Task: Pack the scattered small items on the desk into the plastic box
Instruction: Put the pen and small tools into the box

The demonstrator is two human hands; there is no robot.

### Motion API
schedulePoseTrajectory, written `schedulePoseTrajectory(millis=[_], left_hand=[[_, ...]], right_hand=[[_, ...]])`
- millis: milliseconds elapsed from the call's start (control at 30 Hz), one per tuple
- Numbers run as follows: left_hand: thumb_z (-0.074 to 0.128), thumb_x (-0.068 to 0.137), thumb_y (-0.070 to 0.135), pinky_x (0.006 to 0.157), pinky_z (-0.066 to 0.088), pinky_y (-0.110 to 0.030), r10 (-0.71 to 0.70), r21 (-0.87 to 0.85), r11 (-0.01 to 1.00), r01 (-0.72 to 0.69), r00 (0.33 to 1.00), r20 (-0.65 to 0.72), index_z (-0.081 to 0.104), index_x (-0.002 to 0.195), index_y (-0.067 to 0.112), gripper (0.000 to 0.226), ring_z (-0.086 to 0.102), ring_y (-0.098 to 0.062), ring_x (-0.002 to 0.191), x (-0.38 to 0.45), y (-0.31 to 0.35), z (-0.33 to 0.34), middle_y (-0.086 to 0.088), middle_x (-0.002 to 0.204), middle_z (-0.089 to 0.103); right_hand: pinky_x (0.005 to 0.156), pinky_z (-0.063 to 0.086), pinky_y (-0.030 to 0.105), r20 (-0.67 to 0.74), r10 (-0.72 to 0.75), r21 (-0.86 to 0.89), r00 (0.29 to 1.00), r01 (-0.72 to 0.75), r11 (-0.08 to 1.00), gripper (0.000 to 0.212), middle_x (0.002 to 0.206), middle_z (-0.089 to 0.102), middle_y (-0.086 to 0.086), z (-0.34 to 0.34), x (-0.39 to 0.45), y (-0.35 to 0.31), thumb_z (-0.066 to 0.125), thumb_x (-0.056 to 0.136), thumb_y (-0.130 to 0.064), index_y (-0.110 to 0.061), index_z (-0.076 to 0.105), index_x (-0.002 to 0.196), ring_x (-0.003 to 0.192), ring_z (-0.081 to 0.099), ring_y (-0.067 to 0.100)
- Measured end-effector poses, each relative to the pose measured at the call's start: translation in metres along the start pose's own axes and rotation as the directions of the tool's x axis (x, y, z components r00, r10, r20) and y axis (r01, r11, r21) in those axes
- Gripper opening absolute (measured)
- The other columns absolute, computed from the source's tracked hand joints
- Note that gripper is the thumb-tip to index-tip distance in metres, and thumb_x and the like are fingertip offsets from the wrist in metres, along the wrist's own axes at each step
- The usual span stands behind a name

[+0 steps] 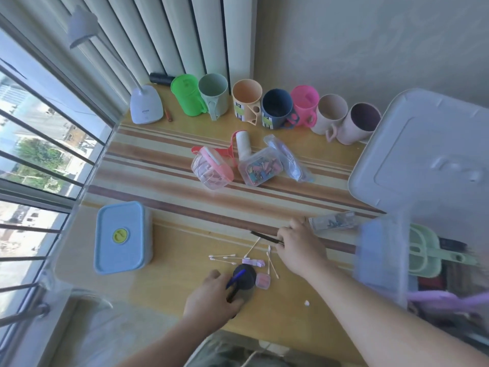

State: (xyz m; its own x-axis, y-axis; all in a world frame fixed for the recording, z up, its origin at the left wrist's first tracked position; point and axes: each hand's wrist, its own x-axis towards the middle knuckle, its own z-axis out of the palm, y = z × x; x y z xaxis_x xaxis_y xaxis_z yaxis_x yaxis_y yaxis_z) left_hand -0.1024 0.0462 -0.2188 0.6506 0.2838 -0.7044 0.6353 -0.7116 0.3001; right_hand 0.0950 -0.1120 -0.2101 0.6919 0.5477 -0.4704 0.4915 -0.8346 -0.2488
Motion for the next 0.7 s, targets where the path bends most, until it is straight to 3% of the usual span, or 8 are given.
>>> schedulePoseTrajectory(millis=[233,333,433,567,700], left_hand=[[0.054,0.087,0.043,0.054,0.046,-0.029,-0.043,0.053,0.997,0.047,0.996,-0.082,0.055,0.085,0.032,0.011,0.058,-0.012,0.069,0.003,0.011,-0.009,0.009,0.083,0.055],[0.056,0.085,0.045,0.049,0.041,-0.026,0.053,0.086,0.996,-0.037,0.98,-0.194,0.054,0.076,0.029,0.019,0.058,-0.011,0.063,-0.001,0.038,-0.042,0.009,0.075,0.058],[0.061,0.088,0.047,0.048,0.04,-0.026,0.204,0.119,0.977,-0.177,0.937,-0.285,0.059,0.076,0.033,0.019,0.058,-0.008,0.063,-0.008,0.099,-0.077,0.01,0.074,0.06],[0.065,0.088,0.043,0.049,0.047,-0.027,0.475,0.109,0.877,-0.468,0.811,-0.34,0.061,0.081,0.036,0.01,0.059,-0.002,0.06,-0.037,0.21,-0.095,0.016,0.07,0.063],[0.064,0.083,0.045,0.049,0.044,-0.028,0.746,0.31,0.666,-0.678,0.597,-0.296,0.063,0.088,0.032,0.013,0.063,-0.014,0.071,-0.072,0.304,-0.066,0.011,0.079,0.064]], right_hand=[[0.078,0.055,0.039,-0.103,-0.027,0.172,0.994,0.045,0.984,0.013,0.111,0.05,-0.014,-0.038,-0.047,0.003,0.059,0.1,-0.036,-0.028,0.067,0.106,0.11,0.049,0.015],[0.08,0.049,0.031,-0.275,-0.078,0.265,0.958,0.154,0.952,0.008,0.105,0.056,-0.015,-0.081,-0.076,0.009,0.067,0.095,-0.031,-0.024,0.07,0.098,0.104,0.052,0.012],[0.081,0.046,0.031,-0.414,-0.029,0.305,0.91,0.169,0.937,0.007,0.1,0.061,-0.011,-0.121,-0.109,0.05,0.075,0.089,-0.026,-0.021,0.073,0.095,0.101,0.054,0.014],[0.08,0.05,0.039,-0.475,0.115,0.236,0.872,0.001,0.972,0.007,0.093,0.062,-0.004,-0.15,-0.164,0.153,0.078,0.083,-0.022,-0.02,0.074,0.089,0.094,0.059,0.025],[0.078,0.049,0.036,-0.342,0.294,0.135,0.893,-0.262,0.955,0.01,0.088,0.057,-0.011,-0.143,-0.234,0.257,0.079,0.082,-0.027,-0.031,0.07,0.078,0.094,0.055,0.019]])
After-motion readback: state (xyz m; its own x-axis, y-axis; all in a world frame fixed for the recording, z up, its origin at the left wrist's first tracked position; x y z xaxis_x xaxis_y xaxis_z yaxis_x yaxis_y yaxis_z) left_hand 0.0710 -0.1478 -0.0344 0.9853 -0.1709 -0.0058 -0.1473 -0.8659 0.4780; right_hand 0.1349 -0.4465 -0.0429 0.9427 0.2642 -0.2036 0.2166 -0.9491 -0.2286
